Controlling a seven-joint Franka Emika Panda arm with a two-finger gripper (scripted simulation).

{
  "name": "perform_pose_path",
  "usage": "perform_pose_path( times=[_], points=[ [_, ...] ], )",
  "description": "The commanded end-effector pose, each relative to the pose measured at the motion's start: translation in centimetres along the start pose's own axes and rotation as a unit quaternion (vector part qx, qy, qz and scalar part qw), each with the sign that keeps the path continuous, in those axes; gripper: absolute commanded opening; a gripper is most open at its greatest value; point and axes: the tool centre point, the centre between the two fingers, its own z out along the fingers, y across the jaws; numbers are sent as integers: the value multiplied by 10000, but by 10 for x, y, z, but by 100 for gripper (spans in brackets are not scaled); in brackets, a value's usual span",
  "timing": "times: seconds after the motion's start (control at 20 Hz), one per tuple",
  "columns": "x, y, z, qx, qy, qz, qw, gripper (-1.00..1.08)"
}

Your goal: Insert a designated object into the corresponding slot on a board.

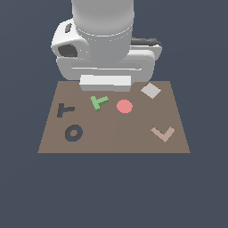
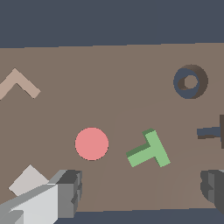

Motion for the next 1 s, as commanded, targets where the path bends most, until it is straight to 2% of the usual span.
perform_pose_path(
  times=[0.0, 0.45, 0.95],
  points=[
    [0, 0, 0, 0, 0, 0, 10000, 100],
    [-4, 3, 12, -2, 22, -255, 9997, 100],
    [-16, 16, 51, -10, 96, -1122, 9936, 100]
  ],
)
